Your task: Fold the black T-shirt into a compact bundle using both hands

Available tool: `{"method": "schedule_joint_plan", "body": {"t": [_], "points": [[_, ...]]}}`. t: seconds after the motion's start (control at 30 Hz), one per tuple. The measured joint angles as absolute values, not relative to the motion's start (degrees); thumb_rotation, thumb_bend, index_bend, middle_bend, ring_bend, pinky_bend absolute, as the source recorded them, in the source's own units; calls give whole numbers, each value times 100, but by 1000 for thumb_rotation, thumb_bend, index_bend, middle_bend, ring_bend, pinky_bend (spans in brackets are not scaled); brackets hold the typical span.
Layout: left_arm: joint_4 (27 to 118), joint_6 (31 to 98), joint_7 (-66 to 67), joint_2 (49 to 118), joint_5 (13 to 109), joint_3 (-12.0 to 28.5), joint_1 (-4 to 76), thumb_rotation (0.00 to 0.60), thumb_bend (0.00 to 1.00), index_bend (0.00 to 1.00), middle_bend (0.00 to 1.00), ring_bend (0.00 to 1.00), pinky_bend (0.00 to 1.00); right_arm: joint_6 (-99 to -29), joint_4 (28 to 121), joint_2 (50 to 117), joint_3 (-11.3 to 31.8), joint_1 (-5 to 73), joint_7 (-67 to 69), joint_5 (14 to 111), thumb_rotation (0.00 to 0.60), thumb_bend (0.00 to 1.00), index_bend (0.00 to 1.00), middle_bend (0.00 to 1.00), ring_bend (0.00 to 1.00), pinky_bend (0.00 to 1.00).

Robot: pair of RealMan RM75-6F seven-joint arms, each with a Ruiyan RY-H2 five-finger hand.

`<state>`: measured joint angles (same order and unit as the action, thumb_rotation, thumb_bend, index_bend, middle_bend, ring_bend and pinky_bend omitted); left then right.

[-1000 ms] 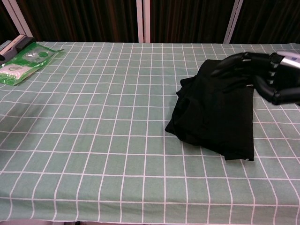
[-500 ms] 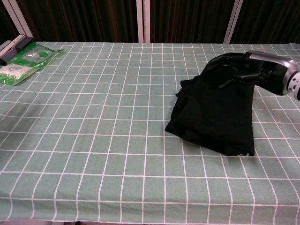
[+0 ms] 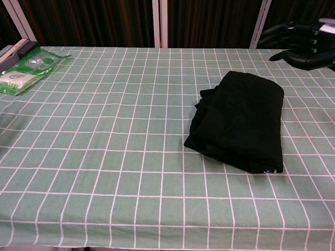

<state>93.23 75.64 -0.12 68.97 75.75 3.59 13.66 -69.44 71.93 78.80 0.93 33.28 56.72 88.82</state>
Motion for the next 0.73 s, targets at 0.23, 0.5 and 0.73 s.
{"method": "schedule_joint_plan", "body": {"t": [0.23,0.5,0.73], "points": [[9403,8250,324,6592,7703,156,812,600,147,201,118,58,150,-7711,8162,7045,-48,2503,2038,8659,600,270,0,39,0,61],[9652,8899,424,6567,8064,-139,289,600,131,193,118,58,147,-8548,8707,6467,-291,1504,162,8628,600,269,0,27,0,18],[9542,9378,469,6871,8533,-281,-55,600,129,193,118,58,147,-9423,8831,6342,-425,425,1132,8706,600,277,0,31,0,16]]}}
